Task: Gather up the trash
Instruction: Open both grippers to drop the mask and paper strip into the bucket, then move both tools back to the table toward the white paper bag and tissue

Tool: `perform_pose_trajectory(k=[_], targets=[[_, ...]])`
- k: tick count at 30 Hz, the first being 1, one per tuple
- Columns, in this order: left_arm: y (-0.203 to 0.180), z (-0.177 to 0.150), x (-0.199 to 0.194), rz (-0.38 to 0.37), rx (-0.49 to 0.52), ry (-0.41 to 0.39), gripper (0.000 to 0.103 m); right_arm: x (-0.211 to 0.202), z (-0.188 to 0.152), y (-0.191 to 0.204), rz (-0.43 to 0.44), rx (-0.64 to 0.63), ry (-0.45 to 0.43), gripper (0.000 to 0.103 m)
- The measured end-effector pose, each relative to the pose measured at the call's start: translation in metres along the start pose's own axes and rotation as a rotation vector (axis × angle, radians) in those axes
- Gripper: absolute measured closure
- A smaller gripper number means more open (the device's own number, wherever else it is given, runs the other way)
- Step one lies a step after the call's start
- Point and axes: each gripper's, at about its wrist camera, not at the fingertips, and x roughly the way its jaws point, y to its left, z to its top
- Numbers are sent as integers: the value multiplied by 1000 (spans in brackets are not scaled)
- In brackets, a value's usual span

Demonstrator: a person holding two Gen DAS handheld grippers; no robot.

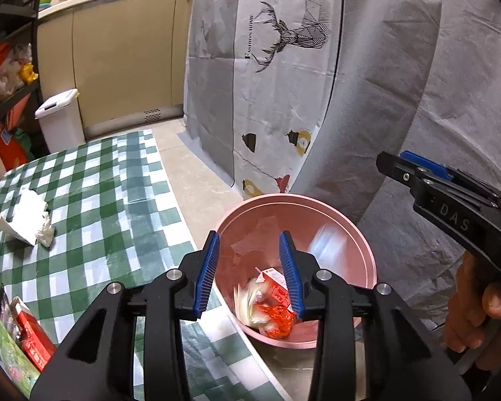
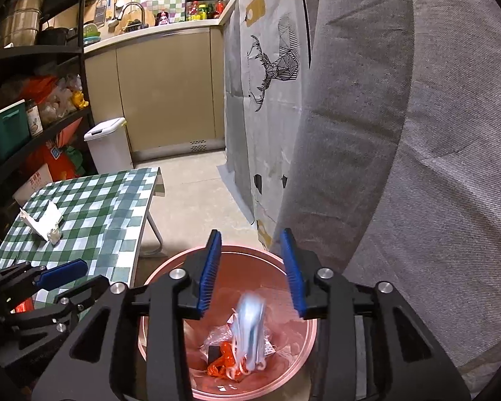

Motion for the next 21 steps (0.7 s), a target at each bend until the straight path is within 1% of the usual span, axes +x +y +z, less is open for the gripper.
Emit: perform_pose_trajectory(k=[6, 11, 17, 21], targets=[[11, -1, -9, 17, -10, -9, 67, -2, 1, 5, 9, -5, -7, 64], [26, 3, -27, 44, -24, -41, 67, -7, 2, 14, 22, -18, -22, 64], [59, 12, -58, 99, -79, -98, 67, -15, 5, 29, 46, -11, -45, 64], [80, 15, -80, 150, -90, -146, 67, -21, 7, 46, 66, -23, -78, 66]])
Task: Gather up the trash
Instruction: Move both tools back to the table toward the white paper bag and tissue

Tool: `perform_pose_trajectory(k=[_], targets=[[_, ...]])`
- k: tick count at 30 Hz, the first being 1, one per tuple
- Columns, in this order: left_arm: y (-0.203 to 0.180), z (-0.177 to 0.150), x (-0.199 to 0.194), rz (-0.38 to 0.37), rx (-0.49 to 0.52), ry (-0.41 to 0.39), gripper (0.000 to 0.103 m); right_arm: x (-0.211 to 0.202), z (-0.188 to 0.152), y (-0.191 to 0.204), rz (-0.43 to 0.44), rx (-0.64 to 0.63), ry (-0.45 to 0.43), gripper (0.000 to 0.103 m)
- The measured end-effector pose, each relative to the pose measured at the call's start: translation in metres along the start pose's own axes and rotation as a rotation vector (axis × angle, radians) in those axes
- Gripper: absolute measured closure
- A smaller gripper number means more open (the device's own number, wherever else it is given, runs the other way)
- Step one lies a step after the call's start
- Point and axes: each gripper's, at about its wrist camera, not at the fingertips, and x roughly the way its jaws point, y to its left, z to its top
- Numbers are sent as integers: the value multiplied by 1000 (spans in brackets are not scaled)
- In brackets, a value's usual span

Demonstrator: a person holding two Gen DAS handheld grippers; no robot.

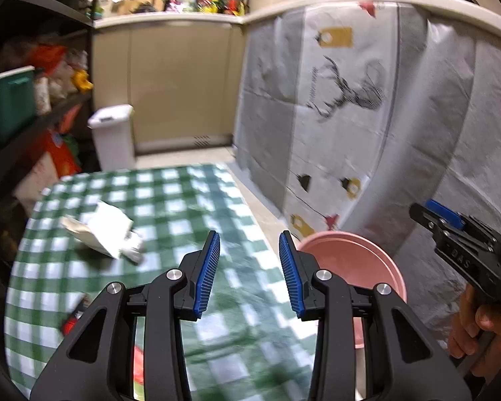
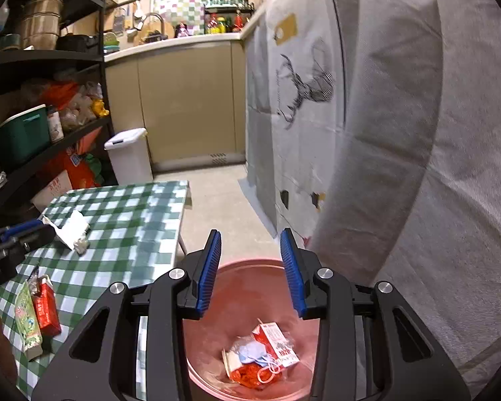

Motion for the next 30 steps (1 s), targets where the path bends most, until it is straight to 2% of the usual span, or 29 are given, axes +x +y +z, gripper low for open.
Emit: perform_pose_trajectory(k=[7, 15, 20, 24, 30], targets=[[40, 17, -27, 61, -14, -54, 67, -8, 4, 29, 38, -10, -49, 73], [91, 28, -40, 117, -57, -71, 67, -16, 3, 68, 100, -51, -91, 85], [116, 31, -40, 142, -88, -63, 67, -15, 1, 89, 137, -72, -84, 88], [129, 28, -36, 171, -81, -53, 67, -5, -5, 107, 193, -85, -31, 88], [150, 25, -33, 208, -103, -53, 68, -1, -13, 124, 175, -98, -31, 88]])
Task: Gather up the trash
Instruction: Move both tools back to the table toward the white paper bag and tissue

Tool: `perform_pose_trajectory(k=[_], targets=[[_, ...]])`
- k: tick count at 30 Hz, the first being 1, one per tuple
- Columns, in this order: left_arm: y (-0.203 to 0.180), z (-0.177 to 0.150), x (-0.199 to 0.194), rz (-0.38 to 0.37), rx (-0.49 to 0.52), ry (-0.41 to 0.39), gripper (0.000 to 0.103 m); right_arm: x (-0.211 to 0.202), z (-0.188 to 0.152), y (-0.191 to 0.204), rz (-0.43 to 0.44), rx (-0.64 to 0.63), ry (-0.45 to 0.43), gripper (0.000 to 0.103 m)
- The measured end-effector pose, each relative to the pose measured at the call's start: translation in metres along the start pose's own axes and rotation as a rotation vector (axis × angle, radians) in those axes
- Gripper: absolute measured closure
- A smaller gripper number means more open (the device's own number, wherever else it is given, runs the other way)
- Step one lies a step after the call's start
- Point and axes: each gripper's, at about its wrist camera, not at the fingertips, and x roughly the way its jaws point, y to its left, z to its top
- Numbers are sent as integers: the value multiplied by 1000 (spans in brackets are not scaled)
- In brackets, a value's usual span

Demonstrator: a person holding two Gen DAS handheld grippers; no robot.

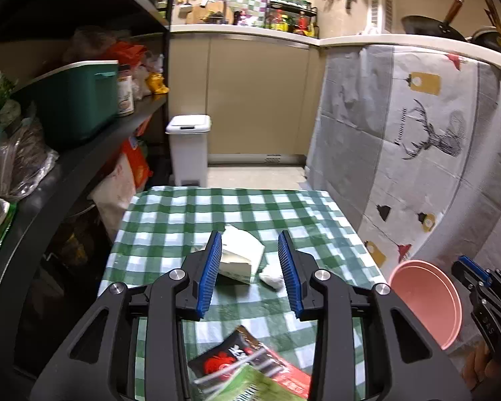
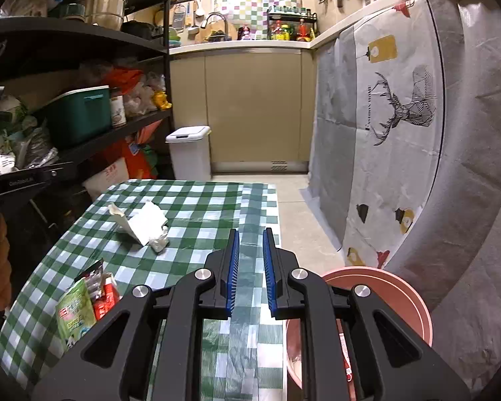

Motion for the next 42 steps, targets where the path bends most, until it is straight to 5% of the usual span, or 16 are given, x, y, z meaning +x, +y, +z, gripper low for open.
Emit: perform_pose_trajectory(k=[10, 18, 42], targets=[[33, 1, 16, 38, -41, 20, 84, 10, 3, 19, 28, -9, -2, 91], [46, 0, 21, 48, -68, 29, 85, 24, 2, 28, 69, 9, 26, 99], [77, -2, 41, 80, -125, 68, 85, 92, 2, 69, 181, 6, 139, 96]])
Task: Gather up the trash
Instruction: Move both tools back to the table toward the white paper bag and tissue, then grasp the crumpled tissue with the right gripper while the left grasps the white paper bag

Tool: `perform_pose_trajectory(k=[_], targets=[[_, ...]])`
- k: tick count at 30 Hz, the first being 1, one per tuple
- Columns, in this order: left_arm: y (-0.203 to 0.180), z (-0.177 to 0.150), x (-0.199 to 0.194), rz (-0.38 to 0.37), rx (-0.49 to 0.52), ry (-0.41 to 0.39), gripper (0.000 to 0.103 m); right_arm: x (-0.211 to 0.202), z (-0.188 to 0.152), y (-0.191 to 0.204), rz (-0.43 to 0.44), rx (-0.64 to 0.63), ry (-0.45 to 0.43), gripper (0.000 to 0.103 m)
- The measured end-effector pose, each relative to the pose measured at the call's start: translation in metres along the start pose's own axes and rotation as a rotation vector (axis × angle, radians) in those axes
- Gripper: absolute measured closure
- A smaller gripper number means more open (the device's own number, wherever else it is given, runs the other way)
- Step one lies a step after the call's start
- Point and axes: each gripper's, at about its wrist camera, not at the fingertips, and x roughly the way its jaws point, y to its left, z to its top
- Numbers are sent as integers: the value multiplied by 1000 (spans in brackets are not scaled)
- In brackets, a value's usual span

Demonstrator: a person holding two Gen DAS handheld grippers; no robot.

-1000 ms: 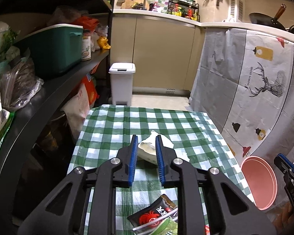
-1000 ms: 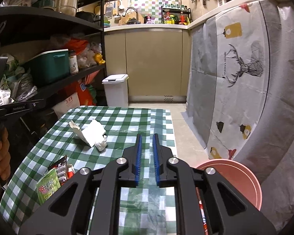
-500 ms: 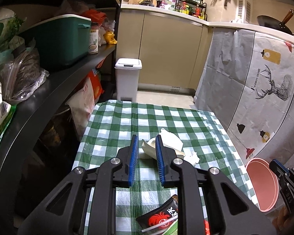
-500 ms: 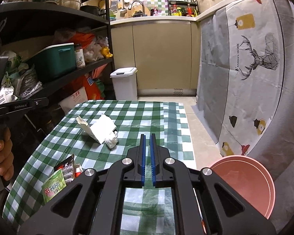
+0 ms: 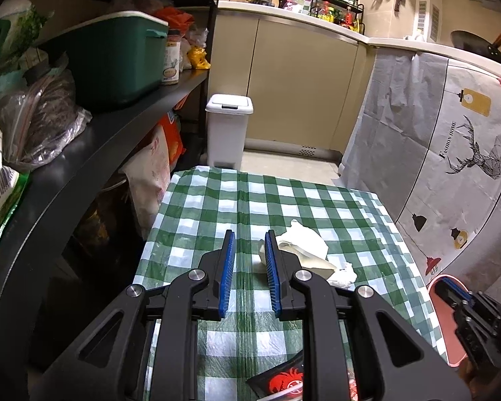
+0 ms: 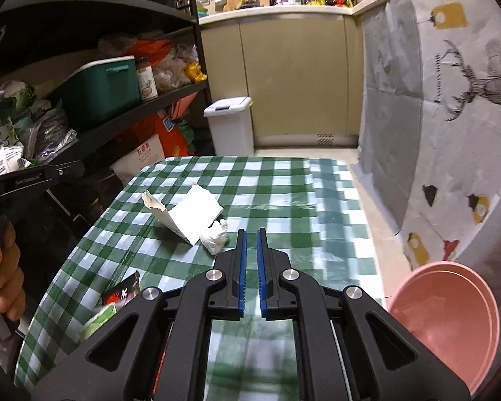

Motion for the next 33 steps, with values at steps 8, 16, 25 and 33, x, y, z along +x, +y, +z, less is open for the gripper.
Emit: perform_pose_trajectory(k=[8, 16, 25, 33], targets=[[-6, -2, 10, 12, -2, -4, 85, 43, 11, 6, 29, 32, 20, 95], [-17, -1, 28, -3, -22, 23, 84, 85, 12, 20, 87, 23, 91, 66], [-23, -3, 60, -51, -119, 97, 37, 115, 0, 28, 142, 9, 214, 65], [-15, -7, 94, -84, -279, 204, 36, 122, -4, 30, 137, 2, 220, 70]])
